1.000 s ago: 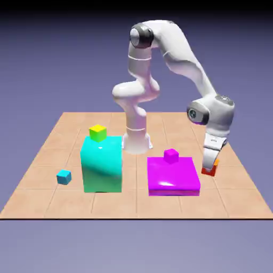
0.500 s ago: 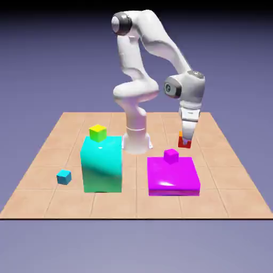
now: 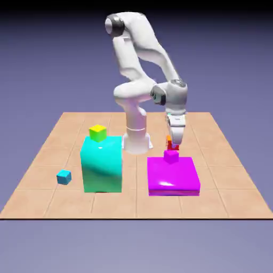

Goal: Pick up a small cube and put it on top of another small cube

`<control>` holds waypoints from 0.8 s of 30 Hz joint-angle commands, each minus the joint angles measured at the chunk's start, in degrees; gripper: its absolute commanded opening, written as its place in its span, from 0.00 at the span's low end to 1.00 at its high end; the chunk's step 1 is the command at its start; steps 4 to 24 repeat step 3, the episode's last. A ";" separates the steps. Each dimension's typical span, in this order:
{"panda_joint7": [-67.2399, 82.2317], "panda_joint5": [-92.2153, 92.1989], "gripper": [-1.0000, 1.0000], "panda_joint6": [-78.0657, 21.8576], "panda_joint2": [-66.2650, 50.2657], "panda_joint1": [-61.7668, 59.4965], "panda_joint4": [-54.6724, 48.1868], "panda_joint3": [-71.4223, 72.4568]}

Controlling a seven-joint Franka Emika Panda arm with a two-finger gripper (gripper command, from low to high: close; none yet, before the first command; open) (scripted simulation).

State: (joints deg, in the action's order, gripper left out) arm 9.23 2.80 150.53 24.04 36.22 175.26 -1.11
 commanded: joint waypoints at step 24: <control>0.03 -0.06 1.00 -2.44 2.00 0.06 -0.49 0.00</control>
